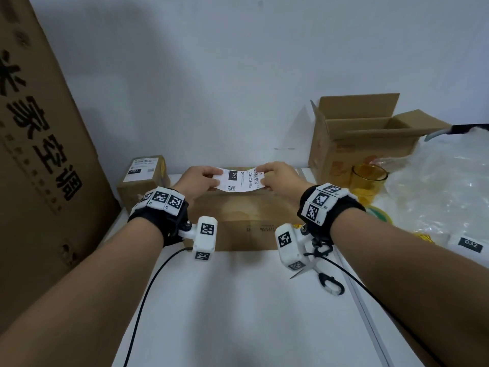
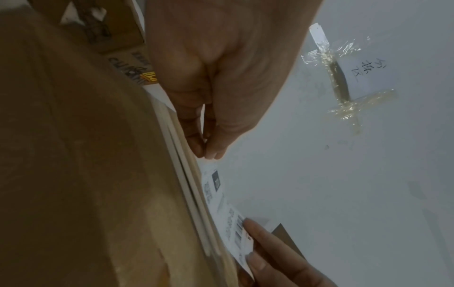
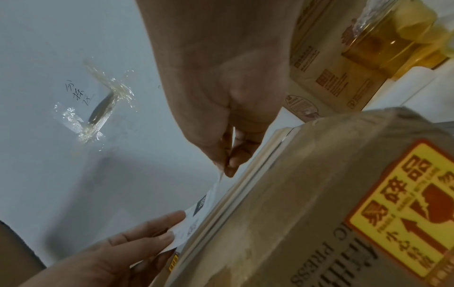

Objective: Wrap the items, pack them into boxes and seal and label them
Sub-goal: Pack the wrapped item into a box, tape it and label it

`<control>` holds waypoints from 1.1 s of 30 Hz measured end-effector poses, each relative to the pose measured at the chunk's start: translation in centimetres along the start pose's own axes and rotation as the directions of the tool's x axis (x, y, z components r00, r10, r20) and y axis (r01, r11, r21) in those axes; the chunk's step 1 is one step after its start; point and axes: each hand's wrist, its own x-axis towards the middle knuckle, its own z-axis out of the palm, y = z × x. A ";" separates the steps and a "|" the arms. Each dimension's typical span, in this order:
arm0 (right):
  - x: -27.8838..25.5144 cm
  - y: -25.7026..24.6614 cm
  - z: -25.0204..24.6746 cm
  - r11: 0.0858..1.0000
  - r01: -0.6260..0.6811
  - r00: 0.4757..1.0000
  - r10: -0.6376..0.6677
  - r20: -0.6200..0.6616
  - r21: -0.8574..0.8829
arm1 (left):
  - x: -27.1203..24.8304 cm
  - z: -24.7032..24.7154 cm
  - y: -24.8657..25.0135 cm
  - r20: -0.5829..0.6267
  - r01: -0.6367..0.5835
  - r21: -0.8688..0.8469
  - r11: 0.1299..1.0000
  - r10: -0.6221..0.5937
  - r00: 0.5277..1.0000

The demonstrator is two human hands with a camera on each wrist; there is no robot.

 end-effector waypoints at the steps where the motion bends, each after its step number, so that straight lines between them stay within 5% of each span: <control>1: -0.1 0.1 0.2 1.000 -0.006 1.000 0.006 0.017 0.008 | 0.0 0.1 -0.3 0.000 0.005 0.001 1.000 -0.005 1.000; 15: 1.1 1.6 1.3 0.998 -0.049 0.988 0.053 0.142 -0.030 | 0.9 0.2 -1.8 0.106 0.056 -0.098 0.994 -0.046 0.993; 33: 0.8 -0.3 0.7 0.939 0.016 0.979 0.056 0.197 -0.343 | 1.7 0.3 -2.3 0.114 0.089 -0.104 0.991 -0.077 0.990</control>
